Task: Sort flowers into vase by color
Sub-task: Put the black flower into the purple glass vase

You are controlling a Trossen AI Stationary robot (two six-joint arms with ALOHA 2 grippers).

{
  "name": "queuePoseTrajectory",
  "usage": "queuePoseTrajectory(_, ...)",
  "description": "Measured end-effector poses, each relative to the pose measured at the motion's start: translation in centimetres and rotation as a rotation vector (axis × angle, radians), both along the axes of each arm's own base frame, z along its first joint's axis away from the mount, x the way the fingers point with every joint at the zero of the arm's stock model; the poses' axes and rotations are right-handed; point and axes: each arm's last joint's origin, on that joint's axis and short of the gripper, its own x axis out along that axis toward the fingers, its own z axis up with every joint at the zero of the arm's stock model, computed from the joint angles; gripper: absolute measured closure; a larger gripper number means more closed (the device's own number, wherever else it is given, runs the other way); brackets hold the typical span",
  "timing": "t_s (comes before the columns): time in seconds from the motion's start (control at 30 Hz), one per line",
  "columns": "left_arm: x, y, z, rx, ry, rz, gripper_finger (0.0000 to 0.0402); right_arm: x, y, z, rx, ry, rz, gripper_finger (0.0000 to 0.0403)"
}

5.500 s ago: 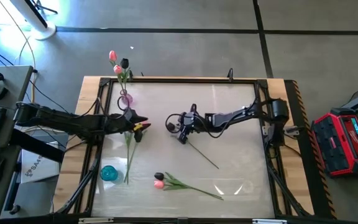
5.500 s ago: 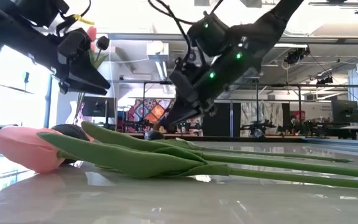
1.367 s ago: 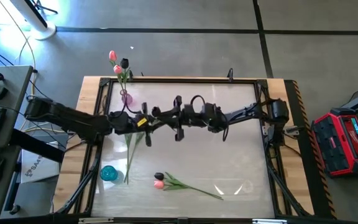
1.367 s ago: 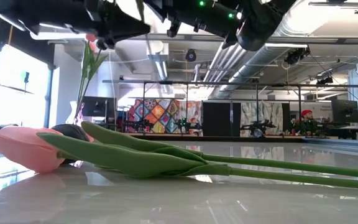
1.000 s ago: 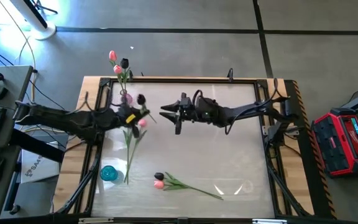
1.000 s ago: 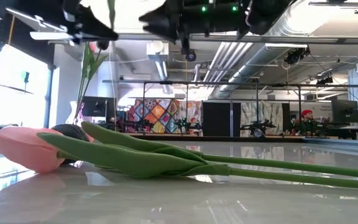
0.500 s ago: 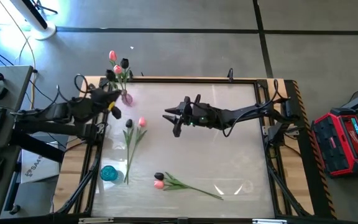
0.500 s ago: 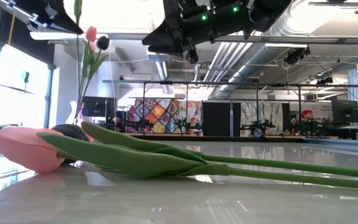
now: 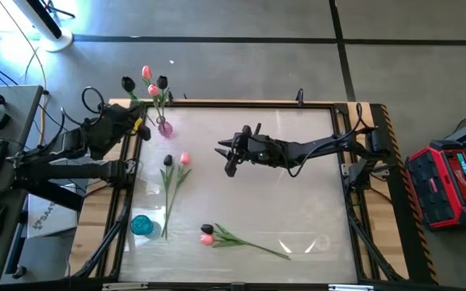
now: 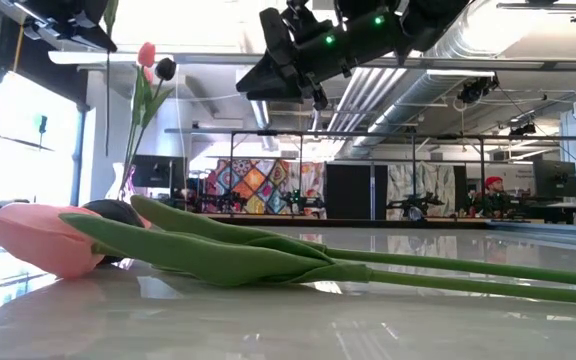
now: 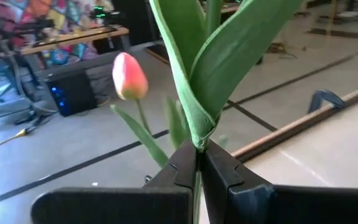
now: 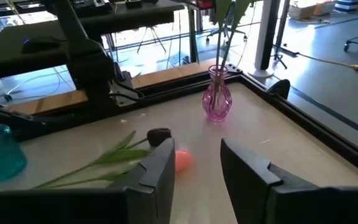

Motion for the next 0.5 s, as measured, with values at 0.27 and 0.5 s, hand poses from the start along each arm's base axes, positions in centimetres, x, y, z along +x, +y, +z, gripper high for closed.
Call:
queuePoseTrajectory(0.27, 0.8, 1.2, 1.0, 0.051, -0.028, 0.010, 0.0401, 0.0, 0.0, 0.1, 0.002, -0.010, 0.000, 0.0284)
queuePoseTrajectory(0.5, 1.6, 2.8, 0.5, 0.007, 0.020, 0.035, 0.0401, 0.0, 0.0, 0.0, 0.002, -0.001, 0.001, 0.0284)
